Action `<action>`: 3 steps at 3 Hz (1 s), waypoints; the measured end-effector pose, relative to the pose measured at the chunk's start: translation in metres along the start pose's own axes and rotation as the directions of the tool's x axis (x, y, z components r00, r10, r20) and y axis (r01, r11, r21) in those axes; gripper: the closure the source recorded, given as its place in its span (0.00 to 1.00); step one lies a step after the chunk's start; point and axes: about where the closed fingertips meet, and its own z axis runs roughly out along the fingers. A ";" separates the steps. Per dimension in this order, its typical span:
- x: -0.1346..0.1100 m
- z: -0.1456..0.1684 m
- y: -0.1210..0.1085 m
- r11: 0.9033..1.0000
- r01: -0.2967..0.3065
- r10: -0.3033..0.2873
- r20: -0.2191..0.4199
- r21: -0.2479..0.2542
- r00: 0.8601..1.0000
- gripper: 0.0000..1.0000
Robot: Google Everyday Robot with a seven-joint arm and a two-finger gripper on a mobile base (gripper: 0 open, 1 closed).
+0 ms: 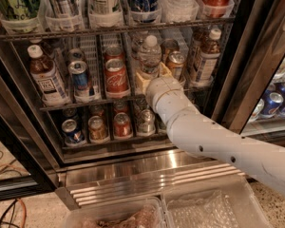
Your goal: Pick water bottle from middle shelf of fridge
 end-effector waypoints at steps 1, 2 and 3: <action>-0.010 -0.006 -0.002 1.000 0.017 -0.017 0.024 0.003 1.000 1.00; -0.009 -0.007 -0.002 1.000 0.019 -0.019 0.026 0.003 0.999 1.00; -0.014 -0.010 0.003 1.000 0.024 -0.023 0.033 -0.010 0.999 1.00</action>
Offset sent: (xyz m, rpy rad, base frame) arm -0.0488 -0.0299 0.0522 -0.0788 -0.1356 0.0025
